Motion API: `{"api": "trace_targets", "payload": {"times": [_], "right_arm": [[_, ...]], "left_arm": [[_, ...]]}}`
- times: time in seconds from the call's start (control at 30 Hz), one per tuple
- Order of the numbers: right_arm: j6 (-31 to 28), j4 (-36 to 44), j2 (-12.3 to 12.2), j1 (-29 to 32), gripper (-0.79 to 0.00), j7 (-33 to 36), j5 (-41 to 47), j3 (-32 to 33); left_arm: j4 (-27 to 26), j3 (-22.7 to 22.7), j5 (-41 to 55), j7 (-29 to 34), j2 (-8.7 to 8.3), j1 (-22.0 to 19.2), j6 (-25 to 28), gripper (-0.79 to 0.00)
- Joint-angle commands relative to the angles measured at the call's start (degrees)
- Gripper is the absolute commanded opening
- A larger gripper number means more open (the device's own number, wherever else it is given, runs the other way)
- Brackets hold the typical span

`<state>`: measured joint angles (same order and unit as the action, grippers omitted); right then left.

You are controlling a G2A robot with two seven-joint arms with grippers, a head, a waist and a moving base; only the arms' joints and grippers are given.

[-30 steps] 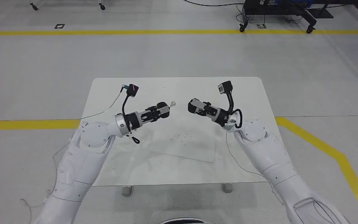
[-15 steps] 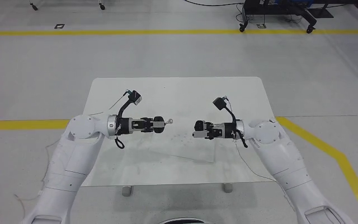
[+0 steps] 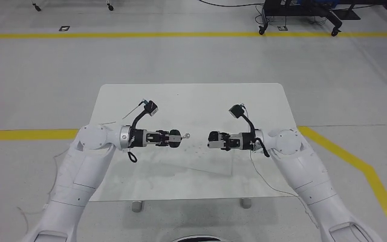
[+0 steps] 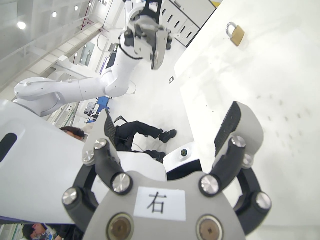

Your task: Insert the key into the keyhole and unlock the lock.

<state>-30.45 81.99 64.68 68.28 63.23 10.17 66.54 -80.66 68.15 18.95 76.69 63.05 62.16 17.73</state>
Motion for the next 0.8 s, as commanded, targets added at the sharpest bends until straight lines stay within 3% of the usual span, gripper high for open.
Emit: {"api": "trace_targets", "payload": {"times": [0.0, 0.07, 0.13, 0.2, 0.27, 0.37, 0.7, 0.77], "right_arm": [[0.85, 0.09, 0.13, 0.0, 0.0, -3.3, -1.92, -0.49], [1.18, 0.14, 0.26, -0.17, -0.006, -4.45, -2.48, -1.25], [1.49, -0.12, 0.32, -0.41, -0.24, -4.83, -2.83, -1.83], [1.69, -0.07, 0.39, -0.59, -0.419, -4.93, -3.09, -2.52], [1.58, 0.06, 0.43, -0.64, -0.453, -4.93, -3.34, -3.11], [1.33, 0.04, 0.38, -0.63, -0.563, -4.46, -2.89, -3.5], [1.41, 0.46, -0.17, 0.19, -0.69, -3.04, -1.57, -3.21], [1.73, 0.64, -0.27, 0.29, -0.785, -2.7, -1.6, -3.27]], "left_arm": [[-0.24, -1.26, -1.16, -0.36, 0.13, -0.35, 0.28, -0.785], [-0.9, -2.37, -2.64, -1.53, 0.23, -0.2, 0.52, -0.785], [-1.81, -3.47, -4.7, -3.05, 0.31, 0.18, 0.8, -0.785], [-2.59, -4.4, -5.36, -4.1, 0.4, 0.67, 0.88, -0.785], [-3.07, -5.14, -6.43, -4.82, 0.44, 0.77, 0.87, -0.785], [-3.42, -5.97, -7.54, -6.04, 0.5, 0.67, 0.6, -0.785], [-3.06, -6.73, -7.47, -7.15, 0.39, 0.02, 0.01, -0.785], [-2.99, -6.79, -7.43, -7.18, 0.35, -0.1, -0.15, -0.785]]}}
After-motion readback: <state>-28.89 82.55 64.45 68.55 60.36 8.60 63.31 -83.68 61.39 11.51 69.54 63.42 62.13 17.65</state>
